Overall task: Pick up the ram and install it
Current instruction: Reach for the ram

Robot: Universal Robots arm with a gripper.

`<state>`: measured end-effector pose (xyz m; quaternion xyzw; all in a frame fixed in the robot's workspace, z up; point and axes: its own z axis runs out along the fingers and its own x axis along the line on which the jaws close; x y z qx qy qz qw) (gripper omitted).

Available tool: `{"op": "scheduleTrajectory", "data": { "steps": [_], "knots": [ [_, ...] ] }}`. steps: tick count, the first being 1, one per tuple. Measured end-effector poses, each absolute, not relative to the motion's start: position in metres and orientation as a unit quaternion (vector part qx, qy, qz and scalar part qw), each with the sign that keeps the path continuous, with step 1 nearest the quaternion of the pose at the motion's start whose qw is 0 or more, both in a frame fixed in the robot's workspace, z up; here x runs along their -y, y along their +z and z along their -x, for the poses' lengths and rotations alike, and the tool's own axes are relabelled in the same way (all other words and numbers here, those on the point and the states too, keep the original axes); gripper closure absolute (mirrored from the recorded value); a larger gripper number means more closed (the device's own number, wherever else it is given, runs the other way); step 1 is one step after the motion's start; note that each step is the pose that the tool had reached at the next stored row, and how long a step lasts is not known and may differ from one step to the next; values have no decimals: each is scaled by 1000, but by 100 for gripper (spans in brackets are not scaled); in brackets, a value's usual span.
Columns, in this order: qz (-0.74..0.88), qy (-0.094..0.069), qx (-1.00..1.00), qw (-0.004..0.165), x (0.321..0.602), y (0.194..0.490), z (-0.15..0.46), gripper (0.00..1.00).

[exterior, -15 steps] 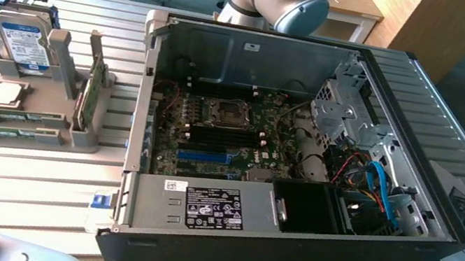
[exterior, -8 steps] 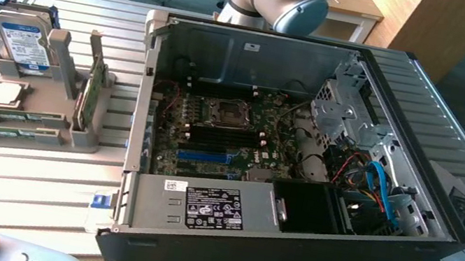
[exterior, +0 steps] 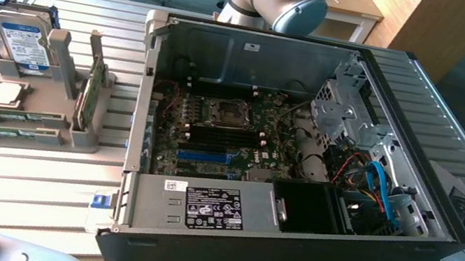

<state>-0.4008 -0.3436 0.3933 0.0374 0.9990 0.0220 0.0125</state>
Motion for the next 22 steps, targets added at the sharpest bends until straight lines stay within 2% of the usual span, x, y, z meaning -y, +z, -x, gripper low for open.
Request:
{"op": "scheduleTrajectory", "data": {
  "steps": [22],
  "knots": [
    [-37, 22, -999, 12, 352, 393, 409, 89]
  ]
}}
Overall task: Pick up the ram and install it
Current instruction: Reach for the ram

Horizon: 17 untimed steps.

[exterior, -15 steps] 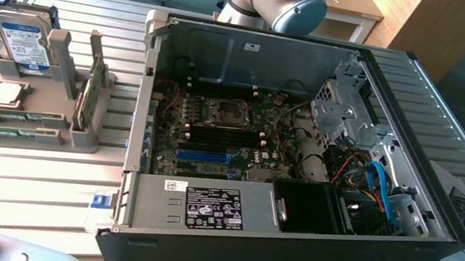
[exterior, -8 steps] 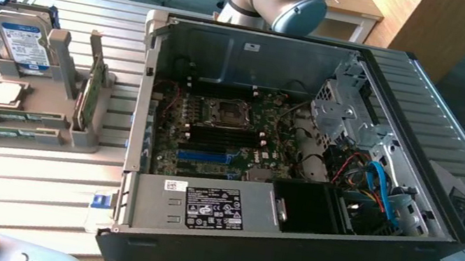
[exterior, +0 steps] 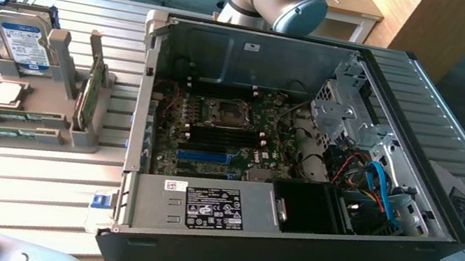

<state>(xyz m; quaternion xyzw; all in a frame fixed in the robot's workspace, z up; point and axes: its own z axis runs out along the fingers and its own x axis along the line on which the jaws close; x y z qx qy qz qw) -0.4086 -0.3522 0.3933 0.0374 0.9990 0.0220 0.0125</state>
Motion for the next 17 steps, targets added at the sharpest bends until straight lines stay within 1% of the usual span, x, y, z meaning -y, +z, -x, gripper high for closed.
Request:
{"op": "scheduleTrajectory", "data": {
  "steps": [17],
  "knots": [
    [-37, 22, -999, 13, 373, 393, 412, 89]
  ]
}}
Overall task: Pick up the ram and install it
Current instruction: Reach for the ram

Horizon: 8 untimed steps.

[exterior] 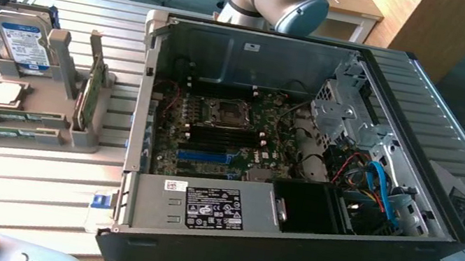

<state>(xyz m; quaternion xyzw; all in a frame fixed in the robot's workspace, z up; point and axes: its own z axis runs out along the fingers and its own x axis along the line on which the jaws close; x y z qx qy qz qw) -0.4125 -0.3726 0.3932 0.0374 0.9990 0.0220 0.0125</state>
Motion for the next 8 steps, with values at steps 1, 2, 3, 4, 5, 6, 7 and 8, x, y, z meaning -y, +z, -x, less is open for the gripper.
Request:
{"op": "scheduleTrajectory", "data": {
  "steps": [1, 2, 3, 4, 5, 6, 7, 8],
  "knots": [
    [-37, 22, -999, 13, 374, 393, 413, 89],
    [-37, 22, -999, 12, 375, 393, 413, 89],
    [-37, 22, -999, 12, 376, 393, 413, 89],
    [-37, 22, -999, 12, 377, 393, 414, 89],
    [-37, 22, -999, 12, 377, 393, 414, 89],
    [-37, 22, -999, 12, 377, 393, 414, 89],
    [-37, 22, -999, 12, 377, 393, 414, 89],
    [-37, 22, -999, 13, 377, 393, 414, 89]
  ]
}}
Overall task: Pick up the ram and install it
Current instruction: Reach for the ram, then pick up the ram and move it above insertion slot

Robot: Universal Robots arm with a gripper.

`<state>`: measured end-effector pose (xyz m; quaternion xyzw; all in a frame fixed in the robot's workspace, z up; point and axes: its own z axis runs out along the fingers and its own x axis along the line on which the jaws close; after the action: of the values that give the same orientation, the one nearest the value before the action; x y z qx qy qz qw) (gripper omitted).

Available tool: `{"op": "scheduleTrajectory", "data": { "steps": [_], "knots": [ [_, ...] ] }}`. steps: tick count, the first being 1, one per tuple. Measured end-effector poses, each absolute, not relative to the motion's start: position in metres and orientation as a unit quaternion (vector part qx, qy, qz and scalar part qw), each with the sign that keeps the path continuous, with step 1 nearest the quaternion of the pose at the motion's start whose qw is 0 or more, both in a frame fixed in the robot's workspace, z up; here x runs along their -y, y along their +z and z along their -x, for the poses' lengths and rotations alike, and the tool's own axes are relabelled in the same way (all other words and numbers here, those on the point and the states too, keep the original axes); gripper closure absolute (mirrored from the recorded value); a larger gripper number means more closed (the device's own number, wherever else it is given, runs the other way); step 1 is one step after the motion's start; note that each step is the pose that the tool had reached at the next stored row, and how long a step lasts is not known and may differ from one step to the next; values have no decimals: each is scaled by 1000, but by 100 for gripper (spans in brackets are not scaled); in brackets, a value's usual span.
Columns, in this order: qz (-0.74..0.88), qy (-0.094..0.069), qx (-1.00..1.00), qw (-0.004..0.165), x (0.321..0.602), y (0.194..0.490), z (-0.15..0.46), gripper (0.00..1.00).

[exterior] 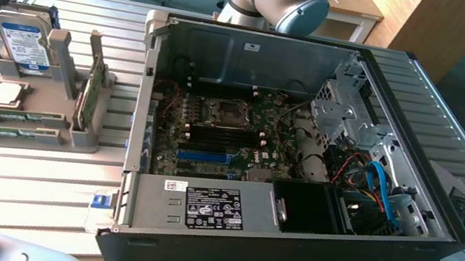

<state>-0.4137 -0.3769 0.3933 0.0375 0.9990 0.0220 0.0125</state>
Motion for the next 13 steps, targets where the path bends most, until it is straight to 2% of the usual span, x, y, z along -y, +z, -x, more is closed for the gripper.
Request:
{"op": "scheduleTrajectory", "data": {
  "steps": [13],
  "knots": [
    [-37, 22, -999, 12, 377, 393, 414, 89]
  ]
}}
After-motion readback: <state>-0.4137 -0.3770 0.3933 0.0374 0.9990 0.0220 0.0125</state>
